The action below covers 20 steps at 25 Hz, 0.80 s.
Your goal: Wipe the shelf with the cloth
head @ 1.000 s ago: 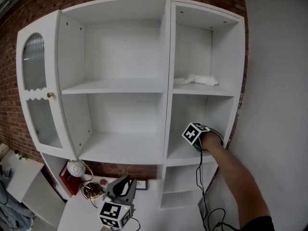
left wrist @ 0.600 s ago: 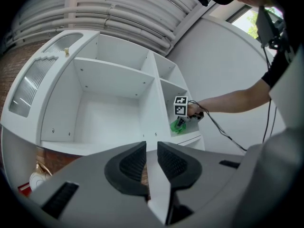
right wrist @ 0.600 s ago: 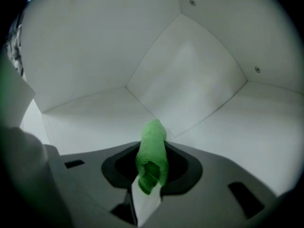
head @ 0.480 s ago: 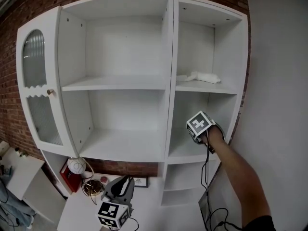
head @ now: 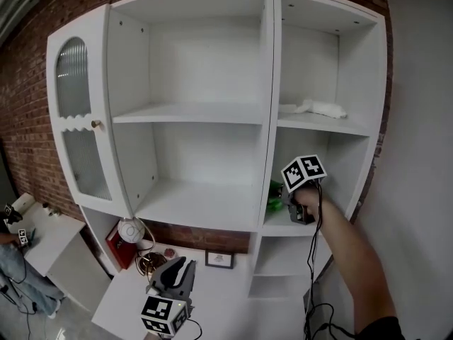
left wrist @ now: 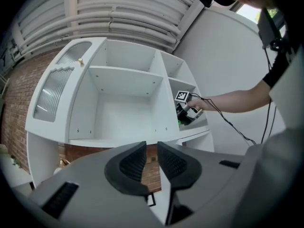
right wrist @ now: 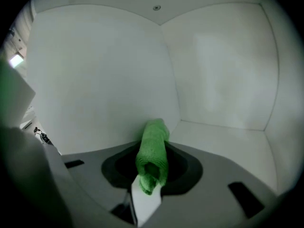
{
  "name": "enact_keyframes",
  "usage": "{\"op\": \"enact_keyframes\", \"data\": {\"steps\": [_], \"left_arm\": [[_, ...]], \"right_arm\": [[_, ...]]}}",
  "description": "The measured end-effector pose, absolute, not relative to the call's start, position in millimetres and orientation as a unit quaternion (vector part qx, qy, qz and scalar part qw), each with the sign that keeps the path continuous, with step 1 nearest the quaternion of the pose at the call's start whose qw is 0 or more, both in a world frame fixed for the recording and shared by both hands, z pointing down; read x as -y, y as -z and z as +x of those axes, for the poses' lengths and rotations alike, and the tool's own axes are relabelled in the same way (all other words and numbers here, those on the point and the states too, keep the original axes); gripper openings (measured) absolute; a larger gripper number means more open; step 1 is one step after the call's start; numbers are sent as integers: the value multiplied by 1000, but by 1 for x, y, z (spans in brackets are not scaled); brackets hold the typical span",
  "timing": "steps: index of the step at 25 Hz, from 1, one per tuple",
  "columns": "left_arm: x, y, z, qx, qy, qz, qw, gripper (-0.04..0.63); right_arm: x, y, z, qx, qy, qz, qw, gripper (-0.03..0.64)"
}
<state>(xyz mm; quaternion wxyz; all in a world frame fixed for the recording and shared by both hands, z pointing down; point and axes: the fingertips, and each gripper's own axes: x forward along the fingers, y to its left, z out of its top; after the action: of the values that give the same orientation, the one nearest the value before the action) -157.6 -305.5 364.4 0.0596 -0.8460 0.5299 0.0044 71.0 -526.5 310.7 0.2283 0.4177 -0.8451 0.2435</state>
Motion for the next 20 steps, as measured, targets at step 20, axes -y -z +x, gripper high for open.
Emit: {"op": "enact_keyframes", "data": {"steps": [20], "left_arm": [[322, -380, -109, -492, -7, -870, 43, 71]], "right_arm": [[515, -341, 142, 789, -188, 469, 348, 100]]}}
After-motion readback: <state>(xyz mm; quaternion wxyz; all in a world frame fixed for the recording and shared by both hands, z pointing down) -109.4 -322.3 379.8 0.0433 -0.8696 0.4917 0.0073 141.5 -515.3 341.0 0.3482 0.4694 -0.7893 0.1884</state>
